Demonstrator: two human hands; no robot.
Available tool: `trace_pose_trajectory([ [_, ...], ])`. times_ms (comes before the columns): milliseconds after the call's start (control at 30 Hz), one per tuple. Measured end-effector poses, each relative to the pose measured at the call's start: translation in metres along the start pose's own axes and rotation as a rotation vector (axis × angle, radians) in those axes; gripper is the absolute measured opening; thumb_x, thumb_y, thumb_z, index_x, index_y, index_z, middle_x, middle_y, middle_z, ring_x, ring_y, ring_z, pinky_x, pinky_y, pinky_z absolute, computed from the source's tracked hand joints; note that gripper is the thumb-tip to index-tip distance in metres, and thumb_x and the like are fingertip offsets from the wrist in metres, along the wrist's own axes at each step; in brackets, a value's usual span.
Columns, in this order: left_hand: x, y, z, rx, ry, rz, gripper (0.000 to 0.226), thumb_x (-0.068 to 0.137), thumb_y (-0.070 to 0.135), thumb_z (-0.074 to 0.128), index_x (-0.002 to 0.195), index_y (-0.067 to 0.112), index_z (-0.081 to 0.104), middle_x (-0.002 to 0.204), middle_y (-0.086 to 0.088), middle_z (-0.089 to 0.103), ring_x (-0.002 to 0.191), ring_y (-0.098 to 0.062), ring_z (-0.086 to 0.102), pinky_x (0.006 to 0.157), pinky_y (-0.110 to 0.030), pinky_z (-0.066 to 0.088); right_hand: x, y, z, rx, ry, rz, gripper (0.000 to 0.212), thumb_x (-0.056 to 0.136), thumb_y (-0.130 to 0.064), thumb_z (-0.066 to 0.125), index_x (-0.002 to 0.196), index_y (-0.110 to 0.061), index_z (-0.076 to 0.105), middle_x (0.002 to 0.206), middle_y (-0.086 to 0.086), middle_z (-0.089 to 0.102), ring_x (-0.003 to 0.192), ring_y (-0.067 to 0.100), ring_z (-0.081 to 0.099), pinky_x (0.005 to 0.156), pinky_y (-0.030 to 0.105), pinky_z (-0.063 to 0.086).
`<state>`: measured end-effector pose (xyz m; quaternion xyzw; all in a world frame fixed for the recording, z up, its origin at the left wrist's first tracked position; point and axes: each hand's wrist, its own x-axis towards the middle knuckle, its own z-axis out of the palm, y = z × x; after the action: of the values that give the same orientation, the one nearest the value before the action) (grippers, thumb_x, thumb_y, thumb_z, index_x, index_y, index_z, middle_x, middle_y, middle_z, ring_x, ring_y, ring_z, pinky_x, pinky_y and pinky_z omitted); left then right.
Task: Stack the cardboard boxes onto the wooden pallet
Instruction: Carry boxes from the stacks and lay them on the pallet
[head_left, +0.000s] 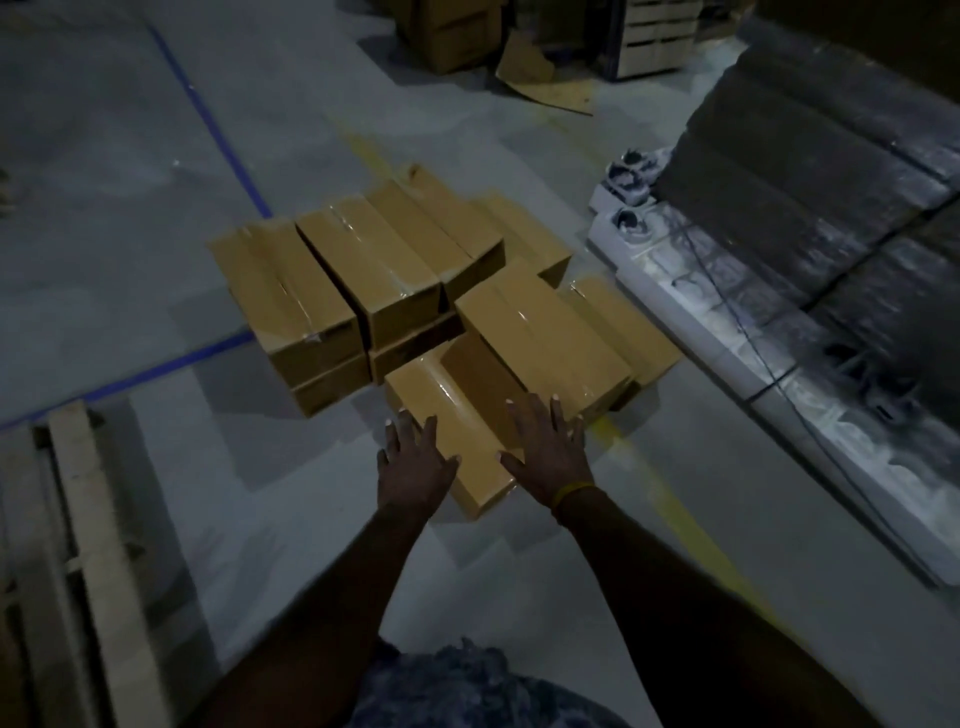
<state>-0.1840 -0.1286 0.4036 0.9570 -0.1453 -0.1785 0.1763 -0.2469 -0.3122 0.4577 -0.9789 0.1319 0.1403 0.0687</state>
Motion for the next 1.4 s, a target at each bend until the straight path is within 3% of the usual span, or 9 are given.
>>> trace_pose_trajectory([
  [267,0.065,0.075,0.020,-0.062,-0.032,-0.009,0.075,0.098,0.062,0.038,0.159,0.025,0.012,0.167,-0.011,-0.004,0.152,-0.038,-0.004,0.119,-0.056,0.021,0.068,0.083,-0.030,-0.028,-0.022,-0.040,0.076,0.101,-0.056,0.040,0.159,-0.029,0.001,0.167,0.002,-0.009,0.152,0.035,-0.010,0.117,0.063,0.003],
  [533,0.186,0.118,0.041,-0.125,-0.049,-0.068,0.077,0.099,0.062,0.036,0.160,0.024,0.009,0.167,-0.010,-0.006,0.153,-0.036,-0.005,0.119,-0.053,0.022,0.177,0.145,-0.039,-0.116,-0.070,-0.051,0.076,0.099,-0.060,0.037,0.159,-0.030,0.000,0.167,0.002,-0.009,0.152,0.036,-0.011,0.116,0.064,0.004],
  [867,0.297,0.159,0.055,-0.282,0.003,-0.133,0.073,0.100,0.060,0.037,0.159,0.025,0.014,0.167,-0.007,-0.001,0.152,-0.032,0.010,0.113,-0.049,0.034,0.289,0.196,-0.057,-0.161,-0.111,-0.081,0.075,0.100,-0.058,0.040,0.159,-0.032,0.002,0.167,0.003,-0.012,0.151,0.036,-0.012,0.117,0.064,0.006],
  [1200,0.392,0.225,0.121,-0.394,-0.010,-0.357,0.080,0.095,0.058,0.050,0.157,0.033,0.006,0.166,-0.004,-0.006,0.151,-0.034,0.010,0.110,-0.052,0.037,0.428,0.282,-0.019,-0.130,-0.234,-0.206,0.071,0.100,-0.057,0.040,0.158,-0.035,0.005,0.166,-0.003,-0.014,0.151,0.038,-0.012,0.118,0.064,0.006],
  [1400,0.470,0.243,0.201,-0.486,-0.015,-0.460,0.088,0.090,0.062,0.056,0.156,0.040,0.002,0.167,0.000,-0.005,0.151,-0.036,0.010,0.108,-0.058,0.036,0.523,0.343,0.037,-0.107,-0.318,-0.269,0.068,0.098,-0.055,0.045,0.156,-0.038,0.013,0.166,-0.006,-0.013,0.151,0.038,-0.013,0.116,0.068,0.007],
])
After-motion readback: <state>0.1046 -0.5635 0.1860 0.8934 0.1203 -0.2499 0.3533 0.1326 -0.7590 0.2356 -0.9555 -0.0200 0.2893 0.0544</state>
